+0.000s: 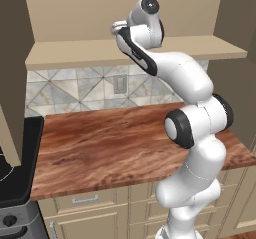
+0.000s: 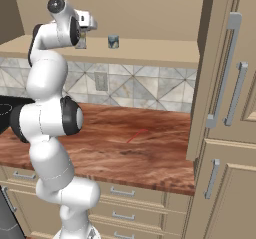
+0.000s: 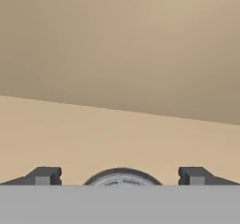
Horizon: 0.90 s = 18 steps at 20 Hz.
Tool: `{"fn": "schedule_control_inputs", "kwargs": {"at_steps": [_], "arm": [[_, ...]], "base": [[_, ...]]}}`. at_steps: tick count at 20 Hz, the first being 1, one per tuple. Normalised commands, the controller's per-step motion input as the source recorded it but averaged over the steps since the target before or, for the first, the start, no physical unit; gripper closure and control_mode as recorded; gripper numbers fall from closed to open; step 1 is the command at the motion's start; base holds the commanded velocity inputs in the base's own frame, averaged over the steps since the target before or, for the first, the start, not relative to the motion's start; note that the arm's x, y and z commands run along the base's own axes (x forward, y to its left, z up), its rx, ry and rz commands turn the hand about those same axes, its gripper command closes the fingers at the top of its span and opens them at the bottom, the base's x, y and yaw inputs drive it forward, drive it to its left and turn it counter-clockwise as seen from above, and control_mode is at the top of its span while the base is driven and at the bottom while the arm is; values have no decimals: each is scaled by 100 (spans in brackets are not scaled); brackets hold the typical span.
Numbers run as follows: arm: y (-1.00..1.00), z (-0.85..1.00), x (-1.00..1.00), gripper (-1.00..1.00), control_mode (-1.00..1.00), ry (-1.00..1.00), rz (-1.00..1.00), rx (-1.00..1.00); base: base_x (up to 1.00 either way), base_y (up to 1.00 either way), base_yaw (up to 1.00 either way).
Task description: Restock the canned food cabinet by taking the new fresh canned food from the counter and placing it in the cabinet. Then, take the old canned food from the cabinet and place it on the counter.
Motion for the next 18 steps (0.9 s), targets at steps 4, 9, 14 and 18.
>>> {"fn": "schedule_control_inputs", "kwargs": {"at_steps": [4,9,14,18], "arm": [[0,0,-12,-100,-100,-20,0,-3],[0,0,-79,-100,-100,-23,0,-1],[-6,8,-100,-100,-100,-17,-3,0],[-52,15,-100,-100,-100,-2,-2,0]], "base": [[0,0,0],[0,0,0],[0,0,0],[0,0,0]]}}
